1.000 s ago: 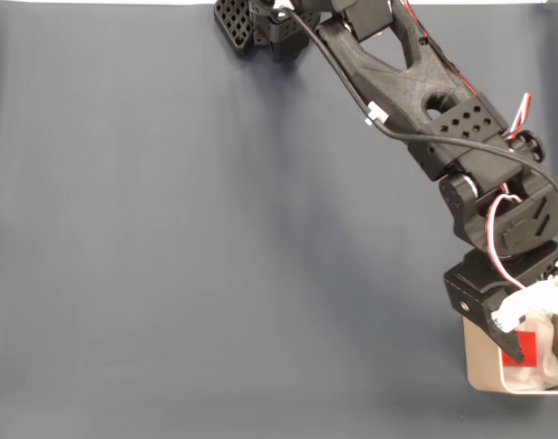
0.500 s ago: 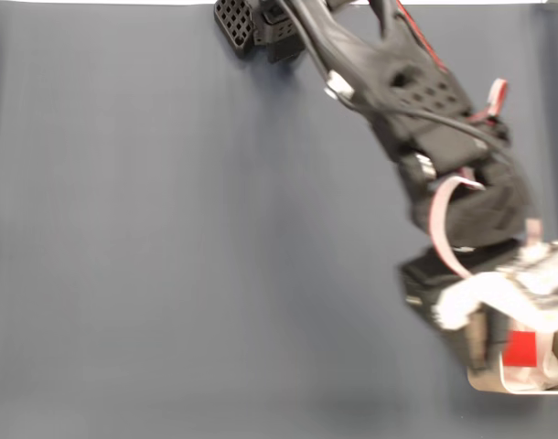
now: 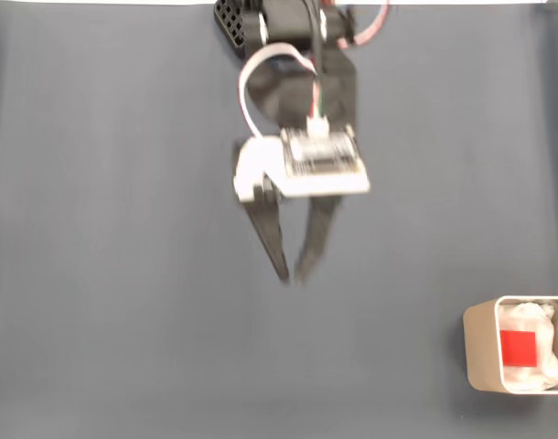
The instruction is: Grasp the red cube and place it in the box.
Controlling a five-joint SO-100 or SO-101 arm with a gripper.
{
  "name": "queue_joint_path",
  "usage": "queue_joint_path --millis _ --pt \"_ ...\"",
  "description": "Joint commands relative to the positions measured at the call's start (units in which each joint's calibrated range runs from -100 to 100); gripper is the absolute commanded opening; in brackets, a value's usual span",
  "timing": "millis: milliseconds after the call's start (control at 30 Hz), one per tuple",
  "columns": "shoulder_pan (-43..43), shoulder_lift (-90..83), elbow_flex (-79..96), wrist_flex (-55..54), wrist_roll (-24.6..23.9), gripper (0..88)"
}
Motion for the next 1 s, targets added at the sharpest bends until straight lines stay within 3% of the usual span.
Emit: queue_joint_path --millis 0,233,467,767,967 --pt "1.1 -18.2 21.0 -2.6 -0.8 0.0" --pt "1.6 -38.5 48.0 -2.9 -0.9 0.0" --pt "2.0 -57.4 68.0 4.6 -1.0 0.0" --pt "2.0 -69.4 70.7 27.3 -1.3 0.0" --pt "2.2 -69.6 70.7 34.4 -0.9 0.0"
